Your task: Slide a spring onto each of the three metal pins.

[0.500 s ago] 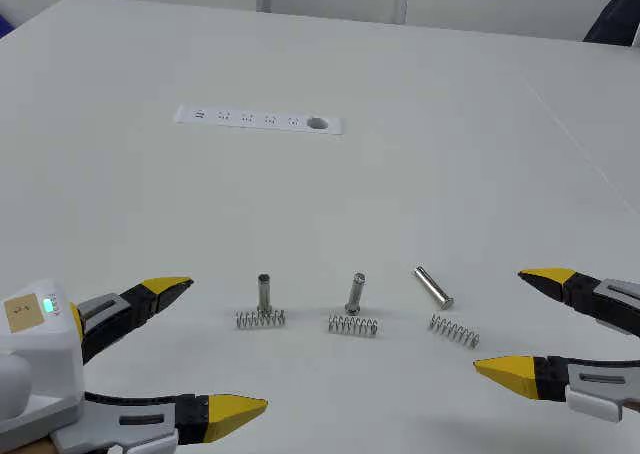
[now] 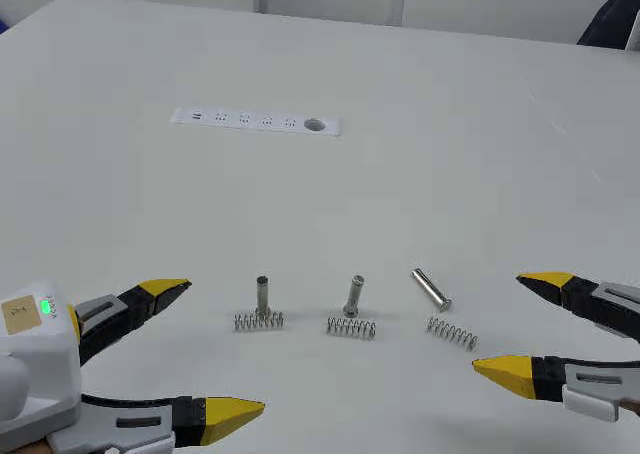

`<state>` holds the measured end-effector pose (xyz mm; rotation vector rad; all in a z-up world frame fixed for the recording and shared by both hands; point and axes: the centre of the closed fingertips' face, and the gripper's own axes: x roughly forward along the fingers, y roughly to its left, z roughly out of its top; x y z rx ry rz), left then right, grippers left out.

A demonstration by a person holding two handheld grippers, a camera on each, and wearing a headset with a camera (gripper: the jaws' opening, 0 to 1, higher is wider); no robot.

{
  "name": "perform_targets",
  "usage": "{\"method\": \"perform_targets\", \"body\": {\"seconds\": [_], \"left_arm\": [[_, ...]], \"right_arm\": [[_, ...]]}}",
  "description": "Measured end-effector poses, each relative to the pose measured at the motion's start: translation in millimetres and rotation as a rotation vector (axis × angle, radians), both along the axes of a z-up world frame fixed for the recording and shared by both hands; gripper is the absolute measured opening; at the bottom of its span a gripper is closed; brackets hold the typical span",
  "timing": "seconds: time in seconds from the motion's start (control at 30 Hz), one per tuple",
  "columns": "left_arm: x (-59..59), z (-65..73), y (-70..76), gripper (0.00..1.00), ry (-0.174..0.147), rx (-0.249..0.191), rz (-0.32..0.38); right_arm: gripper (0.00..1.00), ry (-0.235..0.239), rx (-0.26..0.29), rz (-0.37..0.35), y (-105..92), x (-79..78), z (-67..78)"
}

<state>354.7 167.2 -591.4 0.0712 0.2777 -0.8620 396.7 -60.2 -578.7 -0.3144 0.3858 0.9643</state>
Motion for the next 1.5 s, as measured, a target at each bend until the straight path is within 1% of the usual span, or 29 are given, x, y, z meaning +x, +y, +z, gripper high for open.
{"method": "perform_targets", "body": {"seconds": [0.2, 0.53, 0.87, 1.2, 1.37, 1.5], "left_arm": [[0.6, 2.2, -1.1, 0.90, -0.005, 0.000, -0.007], [-1.4, 2.6, -0.3, 0.90, -0.003, -0.001, -0.005], [-1.0, 3.4, -1.1, 0.90, -0.005, -0.002, 0.003], [-3.4, 2.9, 0.1, 0.90, -0.004, 0.003, 0.013], [-3.0, 4.3, 0.1, 0.90, -0.007, 0.002, 0.017], [-2.5, 4.7, 0.4, 0.90, -0.008, 0.001, 0.019]], "right_arm": [[0.68, -0.003, 0.006, -0.014, -0.6, 2.1, 4.2], [0.67, 0.008, 0.000, -0.019, 0.4, 0.9, -0.1], [0.64, 0.008, -0.006, -0.018, -0.5, 7.4, 1.1], [0.61, 0.027, -0.022, -0.020, 4.1, 18.5, -1.7], [0.59, 0.028, -0.047, -0.031, 5.1, 30.9, -1.9], [0.56, 0.038, -0.074, -0.040, 9.5, 39.6, -3.1]]}}
